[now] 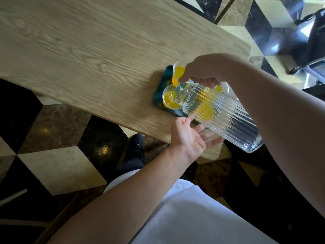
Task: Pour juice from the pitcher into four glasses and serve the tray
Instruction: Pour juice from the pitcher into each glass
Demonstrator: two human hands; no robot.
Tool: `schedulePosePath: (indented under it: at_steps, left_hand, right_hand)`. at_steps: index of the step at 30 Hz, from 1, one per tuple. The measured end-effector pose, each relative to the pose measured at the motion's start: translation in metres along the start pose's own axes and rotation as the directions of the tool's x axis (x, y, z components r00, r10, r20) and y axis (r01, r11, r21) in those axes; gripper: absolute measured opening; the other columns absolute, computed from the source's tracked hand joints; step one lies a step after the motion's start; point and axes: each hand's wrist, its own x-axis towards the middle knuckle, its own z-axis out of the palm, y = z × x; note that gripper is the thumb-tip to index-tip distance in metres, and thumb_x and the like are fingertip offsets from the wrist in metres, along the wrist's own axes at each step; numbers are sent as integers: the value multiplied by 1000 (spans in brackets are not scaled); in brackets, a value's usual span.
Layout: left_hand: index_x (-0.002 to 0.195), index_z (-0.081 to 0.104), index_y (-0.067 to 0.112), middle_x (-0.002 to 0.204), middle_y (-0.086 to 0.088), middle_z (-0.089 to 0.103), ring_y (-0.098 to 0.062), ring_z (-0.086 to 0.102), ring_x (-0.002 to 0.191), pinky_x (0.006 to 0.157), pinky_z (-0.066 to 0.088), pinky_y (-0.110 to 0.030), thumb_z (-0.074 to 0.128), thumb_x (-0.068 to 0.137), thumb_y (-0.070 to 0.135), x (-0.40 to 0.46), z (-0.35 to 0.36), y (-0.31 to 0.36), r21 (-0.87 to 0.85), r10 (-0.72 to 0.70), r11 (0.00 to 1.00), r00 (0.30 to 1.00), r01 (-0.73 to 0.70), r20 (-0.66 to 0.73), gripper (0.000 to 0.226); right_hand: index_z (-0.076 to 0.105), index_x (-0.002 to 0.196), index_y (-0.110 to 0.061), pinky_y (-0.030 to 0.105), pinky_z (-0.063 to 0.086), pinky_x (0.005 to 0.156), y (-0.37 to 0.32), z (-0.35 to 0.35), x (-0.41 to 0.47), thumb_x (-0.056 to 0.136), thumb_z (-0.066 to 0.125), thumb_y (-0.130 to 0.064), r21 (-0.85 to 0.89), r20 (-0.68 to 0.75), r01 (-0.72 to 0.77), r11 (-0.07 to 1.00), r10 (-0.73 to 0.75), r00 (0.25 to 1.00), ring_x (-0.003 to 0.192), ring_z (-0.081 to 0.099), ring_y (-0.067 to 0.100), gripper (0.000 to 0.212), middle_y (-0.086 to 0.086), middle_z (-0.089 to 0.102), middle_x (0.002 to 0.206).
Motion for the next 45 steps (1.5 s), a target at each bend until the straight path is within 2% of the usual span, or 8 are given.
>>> schedulePosePath:
  at_steps: [4, 10, 16, 21, 25, 28, 40, 45]
  left_hand:
    - [153, 32, 27, 122, -24, 58, -51, 59, 105, 81, 54, -66, 21, 99, 41, -1, -1, -5, 23, -9, 1000, 999, 10, -49, 56]
    - [152, 33, 25, 153, -26, 38, -58, 36, 135, 81, 54, -68, 23, 99, 41, -4, 9, -8, 39, -45, 998, 997, 48, -57, 56]
    - [153, 32, 25, 144, -27, 47, -58, 45, 127, 79, 56, -63, 23, 100, 38, -4, 8, 2, 194, 23, 981, 994, -2, -108, 56]
    - [150, 35, 28, 116, -22, 62, -44, 65, 93, 74, 58, -62, 27, 99, 40, -9, 3, 9, 229, 57, 973, 996, -39, -71, 53]
    - [152, 32, 26, 145, -31, 43, -60, 45, 125, 81, 53, -71, 27, 99, 42, -10, 7, 5, 195, -9, 980, 994, 30, -106, 55]
    - [154, 30, 26, 152, -30, 37, -60, 37, 133, 84, 51, -72, 26, 100, 47, -4, 7, 6, 179, -8, 983, 990, 32, -137, 58]
    - [147, 38, 20, 153, -25, 33, -59, 39, 131, 74, 54, -71, 26, 99, 54, -3, 6, 12, 96, -30, 994, 985, 47, -171, 61]
    - [150, 35, 23, 150, -27, 38, -58, 48, 123, 74, 54, -70, 27, 98, 55, -4, 1, 12, 110, -46, 992, 988, 63, -148, 61]
  right_hand:
    - [32, 57, -22, 14, 16, 38, 11, 5, 8, 99, 62, -39, 59, 23, -49, 997, 47, 999, 30, 18, 11, 54, -6, 23, 40]
    - [36, 56, -21, 13, 17, 37, 30, -3, 12, 95, 66, -40, 157, 33, -71, 985, 67, 997, 30, 18, 10, 53, -6, 24, 42]
    - [38, 58, -20, 16, 16, 43, 38, -5, 11, 94, 69, -43, 259, -45, 15, 966, -4, 999, 36, 20, 12, 52, -4, 27, 46]
    - [41, 48, -22, 14, 19, 37, 45, -9, 5, 89, 75, -42, 366, -84, 64, 928, -35, 996, 33, 21, 11, 57, -4, 29, 43]
    - [43, 60, -19, 13, 17, 40, 41, -2, 9, 93, 72, -38, 323, -22, 18, 946, -12, 1000, 34, 19, 11, 48, -4, 29, 44]
    - [45, 63, -17, 15, 16, 40, 33, 1, 14, 94, 71, -34, 286, -24, 28, 958, -22, 999, 39, 20, 11, 44, -2, 30, 50]
    - [45, 64, -18, 16, 15, 40, 11, 13, 16, 96, 67, -29, 157, -12, 21, 987, -19, 1000, 43, 20, 12, 41, 0, 28, 54]
    - [45, 66, -17, 13, 15, 36, 15, 12, 17, 97, 68, -31, 206, -3, -1, 978, 1, 1000, 31, 18, 9, 41, -2, 27, 50]
